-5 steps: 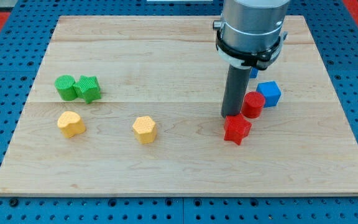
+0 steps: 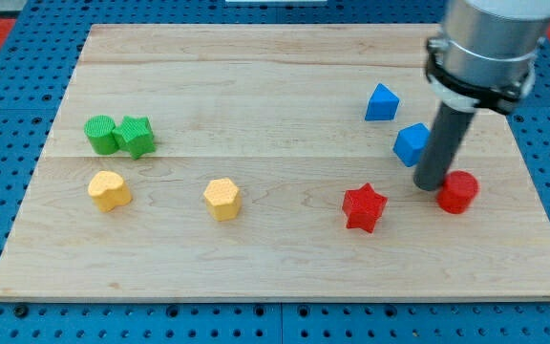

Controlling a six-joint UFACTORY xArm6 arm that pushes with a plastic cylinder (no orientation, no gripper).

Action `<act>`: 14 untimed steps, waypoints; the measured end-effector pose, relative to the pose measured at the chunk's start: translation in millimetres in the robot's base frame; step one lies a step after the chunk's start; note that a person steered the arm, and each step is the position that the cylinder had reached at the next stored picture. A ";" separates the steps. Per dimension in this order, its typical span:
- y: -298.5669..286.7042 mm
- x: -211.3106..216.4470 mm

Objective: Push red circle to the bottom right of the board

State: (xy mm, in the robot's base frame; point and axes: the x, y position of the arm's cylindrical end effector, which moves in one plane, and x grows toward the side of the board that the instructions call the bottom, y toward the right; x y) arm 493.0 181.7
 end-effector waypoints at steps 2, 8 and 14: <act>10.1 23.3; 146.1 36.6; 89.6 5.8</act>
State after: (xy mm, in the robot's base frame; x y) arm 498.8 271.3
